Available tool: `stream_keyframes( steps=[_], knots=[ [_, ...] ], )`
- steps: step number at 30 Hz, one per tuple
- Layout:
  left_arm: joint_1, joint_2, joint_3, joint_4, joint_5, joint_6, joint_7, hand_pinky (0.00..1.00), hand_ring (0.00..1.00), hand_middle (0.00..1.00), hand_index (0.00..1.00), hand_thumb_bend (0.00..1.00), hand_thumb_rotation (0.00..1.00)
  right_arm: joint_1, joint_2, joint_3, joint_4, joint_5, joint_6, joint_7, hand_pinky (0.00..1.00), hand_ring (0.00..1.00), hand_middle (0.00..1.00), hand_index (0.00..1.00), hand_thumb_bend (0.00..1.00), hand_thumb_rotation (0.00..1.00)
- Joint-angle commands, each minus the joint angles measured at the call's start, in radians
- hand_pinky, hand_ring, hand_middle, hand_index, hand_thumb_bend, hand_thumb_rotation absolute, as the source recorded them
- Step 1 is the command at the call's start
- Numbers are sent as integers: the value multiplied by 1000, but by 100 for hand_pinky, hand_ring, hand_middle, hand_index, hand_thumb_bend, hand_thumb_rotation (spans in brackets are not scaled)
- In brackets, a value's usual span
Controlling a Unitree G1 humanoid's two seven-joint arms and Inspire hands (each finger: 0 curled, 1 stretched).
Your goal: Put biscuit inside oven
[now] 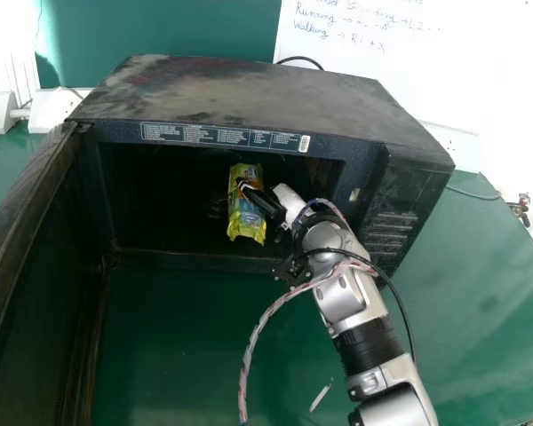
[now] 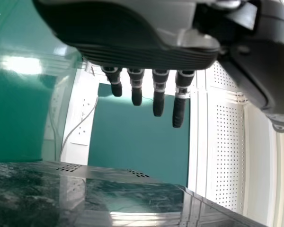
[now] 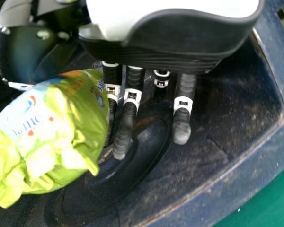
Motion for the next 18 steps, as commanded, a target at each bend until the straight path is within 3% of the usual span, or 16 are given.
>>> stream_keyframes(
  steps=[1,5,8,11,18],
  knots=[
    [15,-6,-6,-19,-6,2,2,100,100,95,82,100,100,-40,13,-3,20,6,-10,-11,17,26,36,48,52,14],
    [20,-9,-5,-26,-10,1,0,100,100,95,82,100,100,-52,16,-1,62,9,-34,-17,19,28,38,48,53,14],
    [24,-11,-4,-31,-9,1,1,100,100,95,82,100,100,-75,20,20,111,-9,-51,-22,26,36,45,49,52,15],
    [28,-11,-1,-33,-10,1,1,100,100,95,82,100,100,-95,25,16,148,0,-75,-20,18,27,37,49,53,15],
    [41,-11,0,-45,-14,-4,-5,100,100,96,82,100,100,-133,32,9,240,7,-139,-27,18,27,36,48,52,15]
  ],
)
